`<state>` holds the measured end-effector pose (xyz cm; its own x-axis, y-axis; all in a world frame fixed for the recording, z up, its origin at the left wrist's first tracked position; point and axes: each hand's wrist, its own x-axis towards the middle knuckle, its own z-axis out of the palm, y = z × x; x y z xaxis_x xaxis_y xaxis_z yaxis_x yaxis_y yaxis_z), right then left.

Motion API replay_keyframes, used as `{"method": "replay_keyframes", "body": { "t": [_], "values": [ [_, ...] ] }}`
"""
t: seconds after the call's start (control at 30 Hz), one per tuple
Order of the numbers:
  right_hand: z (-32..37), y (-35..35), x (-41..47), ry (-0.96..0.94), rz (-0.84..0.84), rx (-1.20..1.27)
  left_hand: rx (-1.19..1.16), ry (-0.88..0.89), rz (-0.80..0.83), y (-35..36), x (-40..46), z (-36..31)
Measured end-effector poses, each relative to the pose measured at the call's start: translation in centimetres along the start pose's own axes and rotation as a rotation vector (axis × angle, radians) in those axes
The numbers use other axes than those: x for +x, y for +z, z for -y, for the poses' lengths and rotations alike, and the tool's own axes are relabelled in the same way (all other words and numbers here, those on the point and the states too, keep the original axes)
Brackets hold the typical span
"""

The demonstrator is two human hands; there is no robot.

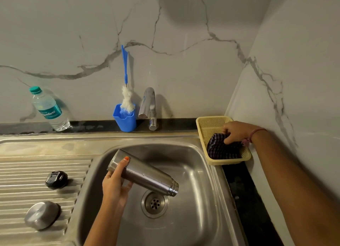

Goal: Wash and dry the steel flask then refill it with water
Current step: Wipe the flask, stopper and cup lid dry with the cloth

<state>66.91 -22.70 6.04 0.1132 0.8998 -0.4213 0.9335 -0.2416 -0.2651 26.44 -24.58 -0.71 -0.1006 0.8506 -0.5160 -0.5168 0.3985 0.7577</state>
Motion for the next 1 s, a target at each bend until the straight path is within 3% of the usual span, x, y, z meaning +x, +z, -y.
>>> {"method": "replay_keyframes", "body": {
  "t": [0.23,0.4,0.5,0.6,0.7,0.8,0.9,1.0],
  "values": [
    [1.4,-0.3,-4.3,0.034,-0.243,0.083,0.019,-0.009,0.057,-0.9,-1.1,-1.0],
    [4.1,-0.2,-8.0,0.060,-0.584,0.113,0.062,0.007,0.124,-2.4,-1.7,-2.5],
    [6.8,0.5,-10.7,0.060,-0.766,0.377,0.091,0.029,0.180,-3.5,-2.2,-3.7],
    [9.7,2.5,-12.3,0.106,-0.835,0.781,0.121,0.040,0.237,-4.7,-2.3,-5.0],
    [12.9,5.8,-13.4,0.154,-0.745,1.382,0.146,0.063,0.278,-6.0,-2.1,-6.0],
    [16.7,10.1,-14.6,0.145,-0.467,1.858,0.209,0.093,0.330,-7.1,-1.9,-6.5],
    [20.2,14.4,-15.0,0.198,-0.313,2.061,0.252,0.120,0.395,-8.0,-2.1,-7.1],
    [23.4,17.1,-14.9,0.292,-0.266,2.113,0.336,0.169,0.453,-8.6,-2.2,-7.5]
  ]
}}
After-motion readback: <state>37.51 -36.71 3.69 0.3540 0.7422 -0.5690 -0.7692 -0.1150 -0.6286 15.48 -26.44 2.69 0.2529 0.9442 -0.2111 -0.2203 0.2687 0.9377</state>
